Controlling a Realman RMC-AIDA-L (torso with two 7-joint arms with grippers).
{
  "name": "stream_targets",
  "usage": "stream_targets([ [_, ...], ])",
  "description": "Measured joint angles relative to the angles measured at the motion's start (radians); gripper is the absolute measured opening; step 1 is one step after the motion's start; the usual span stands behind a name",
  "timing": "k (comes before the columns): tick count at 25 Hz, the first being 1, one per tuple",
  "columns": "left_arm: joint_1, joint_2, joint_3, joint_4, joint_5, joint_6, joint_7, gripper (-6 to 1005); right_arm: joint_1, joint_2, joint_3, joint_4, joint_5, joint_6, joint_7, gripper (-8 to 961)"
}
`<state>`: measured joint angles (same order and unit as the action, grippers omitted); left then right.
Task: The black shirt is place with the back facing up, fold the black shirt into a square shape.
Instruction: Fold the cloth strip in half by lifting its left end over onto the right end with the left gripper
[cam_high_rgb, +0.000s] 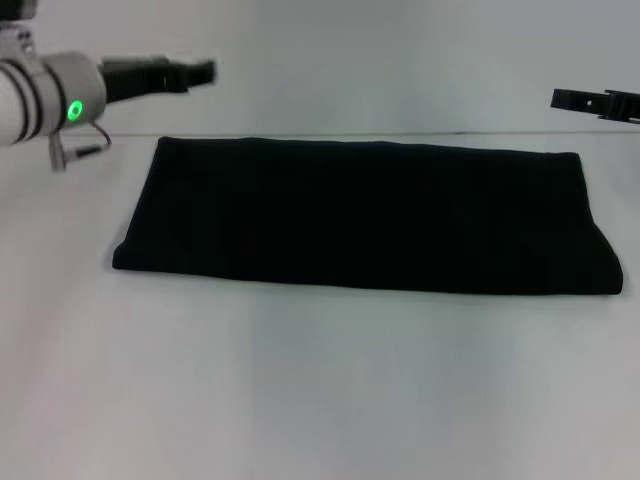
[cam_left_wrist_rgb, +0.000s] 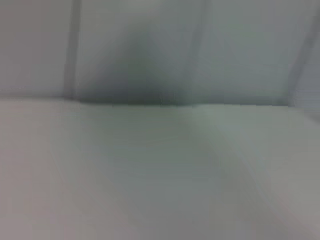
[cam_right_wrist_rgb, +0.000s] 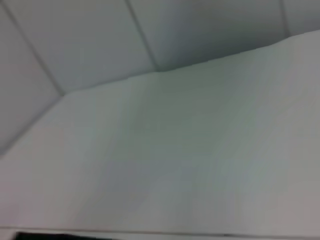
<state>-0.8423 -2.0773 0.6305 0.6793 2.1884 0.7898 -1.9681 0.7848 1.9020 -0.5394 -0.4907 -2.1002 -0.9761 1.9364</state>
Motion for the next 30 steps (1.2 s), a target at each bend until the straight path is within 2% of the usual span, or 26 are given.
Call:
stream_targets([
  [2, 0.043, -0.002, 0.000, 0.049, -0.004, 0.149, -0.058, 694, -0.032, -0.006, 0.000, -0.019, 0.046, -0.103, -0.001, 592],
  [5, 0.102, -0.006, -0.009, 0.106, -0.011, 0.337, -0.143, 754, -0.083, -0.010, -0.001, -0.039, 0.105, -0.253, -0.011, 726],
  [7, 0.126, -0.005, -0.051, 0.115, -0.012, 0.438, -0.171, 793, -0.091, -0.011, -0.001, -0.040, 0.109, -0.282, -0.020, 815],
  [12, 0.161, 0.012, -0.226, 0.078, 0.006, 0.608, -0.270, 876, -0.102, -0.007, -0.026, -0.040, 0.098, -0.348, -0.066, 818],
  [16, 0.199, 0.008, -0.269, 0.068, 0.020, 0.616, -0.366, 893, -0.098, -0.001, -0.039, -0.041, 0.095, -0.353, -0.084, 821],
  [19, 0.219, -0.004, -0.265, 0.057, 0.073, 0.586, -0.459, 895, -0.085, 0.000, -0.066, -0.045, 0.089, -0.366, -0.085, 888],
  [21, 0.218, -0.004, -0.266, 0.034, 0.118, 0.574, -0.522, 895, -0.078, 0.000, -0.108, -0.056, 0.087, -0.373, -0.087, 932],
  [30, 0.193, 0.007, -0.264, -0.028, 0.204, 0.529, -0.694, 893, -0.026, 0.023, -0.243, -0.082, 0.087, -0.457, -0.192, 929],
])
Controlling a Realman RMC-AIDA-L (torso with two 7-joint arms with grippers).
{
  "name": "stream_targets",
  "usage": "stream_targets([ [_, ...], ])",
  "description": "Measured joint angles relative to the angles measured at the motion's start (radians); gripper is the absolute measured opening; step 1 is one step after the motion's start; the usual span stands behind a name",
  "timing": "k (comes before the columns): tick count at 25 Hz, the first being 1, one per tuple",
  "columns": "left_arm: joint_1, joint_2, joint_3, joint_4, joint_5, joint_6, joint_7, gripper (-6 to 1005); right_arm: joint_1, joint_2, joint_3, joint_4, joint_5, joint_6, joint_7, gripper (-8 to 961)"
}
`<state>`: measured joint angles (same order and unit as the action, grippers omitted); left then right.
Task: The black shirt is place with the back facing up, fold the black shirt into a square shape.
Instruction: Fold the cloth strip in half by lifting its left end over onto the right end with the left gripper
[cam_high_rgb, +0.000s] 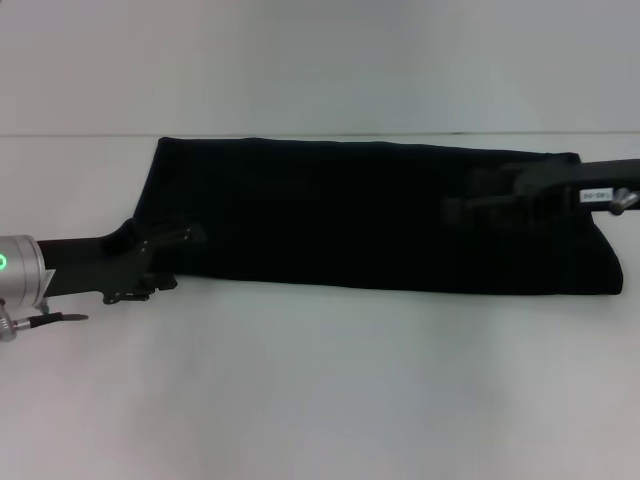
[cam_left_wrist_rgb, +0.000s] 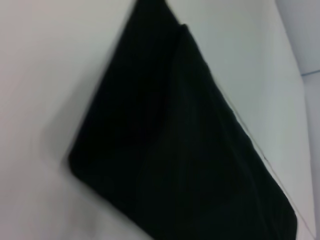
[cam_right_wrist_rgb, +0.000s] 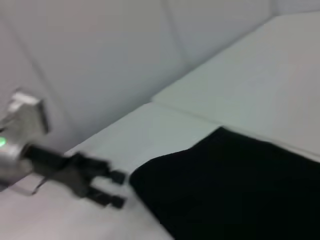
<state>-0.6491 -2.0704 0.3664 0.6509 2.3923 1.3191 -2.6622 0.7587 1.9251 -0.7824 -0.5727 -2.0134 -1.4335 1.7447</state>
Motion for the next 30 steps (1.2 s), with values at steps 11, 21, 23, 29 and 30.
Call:
stream_targets([
  [11, -0.021, 0.010, -0.007, -0.039, 0.069, -0.081, -0.127, 895, 0.032, 0.031, -0.042, -0.031, 0.001, 0.017, -0.015, 926],
  [21, -0.023, 0.017, -0.068, -0.091, 0.062, -0.137, -0.174, 895, 0.021, 0.050, -0.035, -0.062, 0.009, 0.016, -0.018, 924],
  [23, -0.025, 0.020, -0.091, -0.105, 0.062, -0.137, -0.179, 895, 0.021, 0.052, -0.035, -0.067, 0.009, 0.017, -0.018, 924],
  [29, -0.024, 0.021, -0.110, -0.123, 0.061, -0.160, -0.221, 894, 0.019, 0.058, -0.034, -0.088, 0.010, 0.019, -0.021, 922],
  [30, -0.024, 0.021, -0.111, -0.125, 0.061, -0.169, -0.227, 894, 0.019, 0.059, -0.034, -0.088, 0.011, 0.019, -0.023, 922],
])
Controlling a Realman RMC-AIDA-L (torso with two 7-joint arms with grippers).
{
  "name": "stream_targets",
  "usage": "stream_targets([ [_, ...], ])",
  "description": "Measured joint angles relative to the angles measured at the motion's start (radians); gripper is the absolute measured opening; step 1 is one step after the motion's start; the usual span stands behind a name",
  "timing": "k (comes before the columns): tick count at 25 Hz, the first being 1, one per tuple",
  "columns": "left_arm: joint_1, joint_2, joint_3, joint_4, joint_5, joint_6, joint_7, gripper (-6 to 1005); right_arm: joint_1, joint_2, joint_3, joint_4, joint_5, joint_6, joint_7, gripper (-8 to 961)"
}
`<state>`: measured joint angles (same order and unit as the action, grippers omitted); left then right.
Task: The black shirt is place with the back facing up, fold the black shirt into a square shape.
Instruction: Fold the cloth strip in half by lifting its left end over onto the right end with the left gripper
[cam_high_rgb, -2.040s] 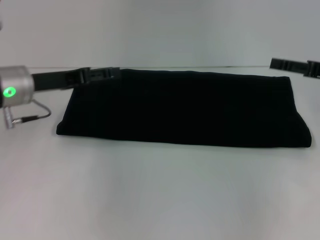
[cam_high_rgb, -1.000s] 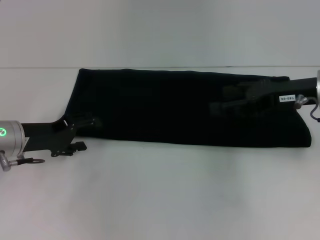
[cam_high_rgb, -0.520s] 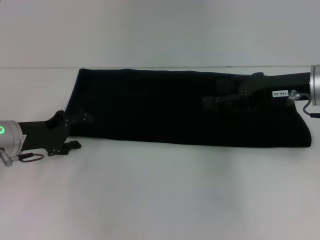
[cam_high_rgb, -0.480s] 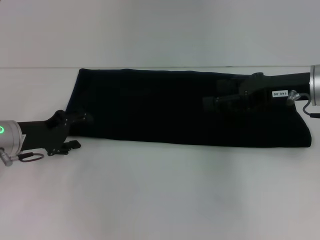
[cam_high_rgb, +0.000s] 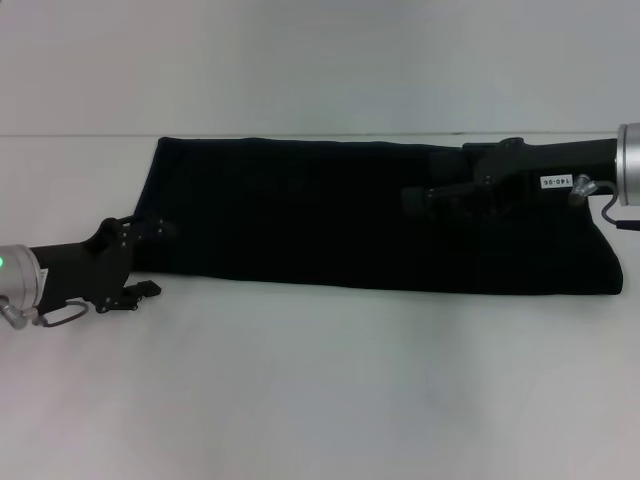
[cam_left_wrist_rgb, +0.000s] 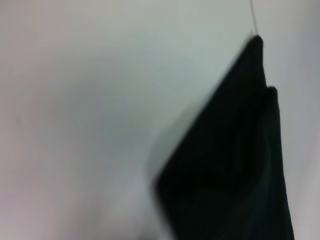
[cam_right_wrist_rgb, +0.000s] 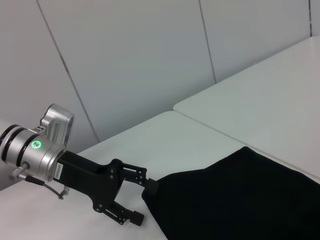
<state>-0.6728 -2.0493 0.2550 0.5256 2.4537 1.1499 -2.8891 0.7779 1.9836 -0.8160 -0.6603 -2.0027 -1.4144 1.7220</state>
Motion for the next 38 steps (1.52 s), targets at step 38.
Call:
stream_targets([
  [38, -0.022, 0.002, -0.011, -0.046, -0.003, -0.106, 0.009, 891, -0.002, 0.001, 0.026, -0.013, 0.026, 0.003, -0.004, 914],
])
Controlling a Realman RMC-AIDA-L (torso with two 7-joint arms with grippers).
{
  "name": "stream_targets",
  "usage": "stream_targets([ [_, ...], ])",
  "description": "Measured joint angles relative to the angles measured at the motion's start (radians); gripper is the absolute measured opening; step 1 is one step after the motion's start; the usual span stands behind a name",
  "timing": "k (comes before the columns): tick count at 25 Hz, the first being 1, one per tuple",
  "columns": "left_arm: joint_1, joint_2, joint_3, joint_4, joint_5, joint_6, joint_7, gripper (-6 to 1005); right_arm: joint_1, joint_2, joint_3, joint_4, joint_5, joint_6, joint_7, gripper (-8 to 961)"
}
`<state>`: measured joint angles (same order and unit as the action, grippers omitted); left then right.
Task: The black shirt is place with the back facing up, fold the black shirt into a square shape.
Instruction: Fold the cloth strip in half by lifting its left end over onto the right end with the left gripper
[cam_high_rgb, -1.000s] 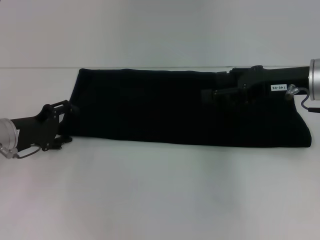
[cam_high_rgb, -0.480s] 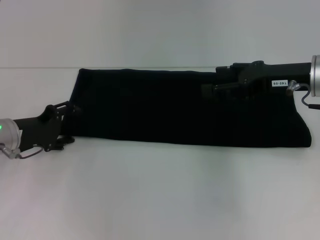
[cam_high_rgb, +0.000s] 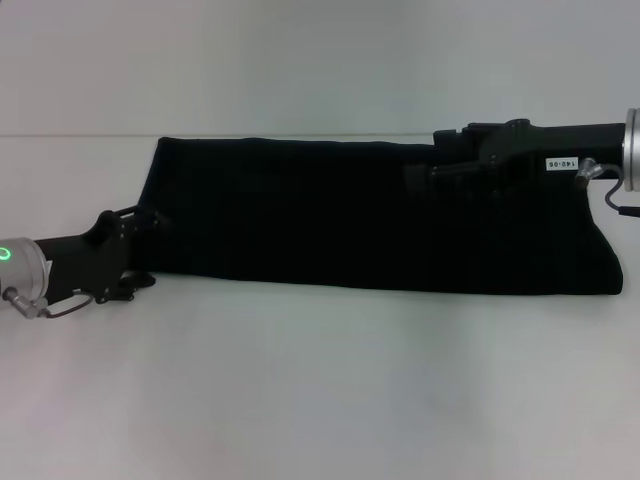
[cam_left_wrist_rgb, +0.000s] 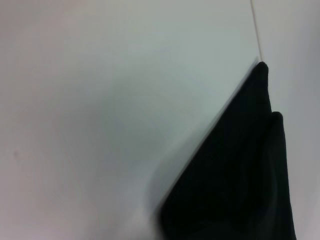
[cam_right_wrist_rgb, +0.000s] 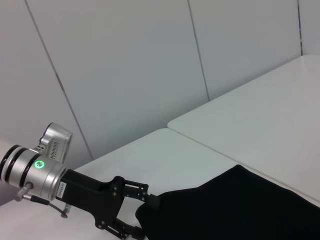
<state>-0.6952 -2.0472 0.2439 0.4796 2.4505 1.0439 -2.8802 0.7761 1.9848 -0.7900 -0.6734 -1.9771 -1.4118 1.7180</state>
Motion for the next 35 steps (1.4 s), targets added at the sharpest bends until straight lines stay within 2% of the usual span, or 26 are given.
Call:
stream_targets([
  [20, -0.011, 0.004, 0.006, -0.001, -0.015, -0.085, 0.057, 890, -0.001, 0.003, 0.013, -0.001, 0.000, -0.016, 0.004, 910],
  [35, -0.023, 0.009, 0.008, -0.007, -0.016, -0.079, 0.117, 890, -0.002, 0.005, 0.014, -0.002, 0.000, -0.016, 0.004, 907],
])
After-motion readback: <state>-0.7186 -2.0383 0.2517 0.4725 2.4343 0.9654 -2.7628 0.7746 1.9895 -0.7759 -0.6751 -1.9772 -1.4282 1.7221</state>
